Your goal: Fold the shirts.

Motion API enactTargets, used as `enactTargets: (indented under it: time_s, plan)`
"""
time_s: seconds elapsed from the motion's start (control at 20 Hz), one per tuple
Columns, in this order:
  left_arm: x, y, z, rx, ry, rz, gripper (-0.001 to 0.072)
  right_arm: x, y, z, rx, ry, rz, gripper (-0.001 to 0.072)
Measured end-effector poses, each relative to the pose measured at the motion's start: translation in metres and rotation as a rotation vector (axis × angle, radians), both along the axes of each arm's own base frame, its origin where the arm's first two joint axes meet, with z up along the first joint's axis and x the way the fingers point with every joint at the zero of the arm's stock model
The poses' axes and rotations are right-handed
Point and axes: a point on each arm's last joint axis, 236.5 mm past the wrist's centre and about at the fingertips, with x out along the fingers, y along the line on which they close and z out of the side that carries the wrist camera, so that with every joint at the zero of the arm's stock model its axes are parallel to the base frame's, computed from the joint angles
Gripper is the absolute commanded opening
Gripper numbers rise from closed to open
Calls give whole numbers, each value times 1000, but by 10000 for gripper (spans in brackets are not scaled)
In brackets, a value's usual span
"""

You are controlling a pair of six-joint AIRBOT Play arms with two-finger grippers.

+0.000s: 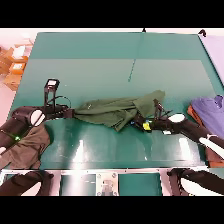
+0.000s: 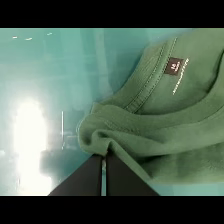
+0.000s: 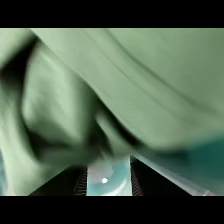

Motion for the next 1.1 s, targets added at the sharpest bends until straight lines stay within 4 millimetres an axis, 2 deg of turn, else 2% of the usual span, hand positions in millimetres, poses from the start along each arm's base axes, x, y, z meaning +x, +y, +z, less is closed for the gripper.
enactTargets:
  time_s: [0.15, 0.2, 0.35, 0.45, 0.5, 0.55, 0.6, 0.65, 0.7, 0.8, 0.85, 0.95, 1.05, 1.1]
  plan:
    - [-2, 0, -1, 2, 9, -1, 26, 24, 4, 3, -31, -55, -3, 50]
    - [-2, 0, -2, 3, 12, -2, 25, 29, 5, 6, -36, -74, 6, 16]
    - [-1, 0, 5, 10, 14, -12, 25, 42, 16, 27, -4, -121, 52, 16]
    - [8, 0, 26, 29, -9, -29, 25, 52, 20, 59, 54, -164, 96, 15]
    - [15, 1, 43, 46, -32, -39, 25, 59, 19, 85, 89, -200, 120, 15]
    - [25, 2, 68, 64, -70, -45, 25, 67, 15, 115, 122, -245, 138, 15]
    - [34, 5, 96, 85, -112, -50, 25, 76, 6, 152, 153, -307, 151, 15]
    - [45, 7, 133, 101, -173, -48, 25, 83, -6, 191, 171, -375, 157, 15]
    - [54, 10, 172, 111, -241, -42, 25, 89, -22, 237, 179, -460, 157, 15]
    - [64, 15, 267, 106, -416, -19, 25, 89, -55, 324, 156, -631, 157, 15]
    - [62, 18, 313, 92, -504, -6, 25, 83, -69, 363, 132, -713, 159, 16]
    - [46, 23, 406, 49, -689, 12, 25, 64, -86, 436, 77, -878, 159, 15]
    - [16, 24, 481, -4, -846, 3, 25, 37, -89, 495, 13, -1028, 178, 15]
    - [-2, 23, 511, -32, -912, -12, 25, 23, -86, 519, -20, -1095, 190, 16]
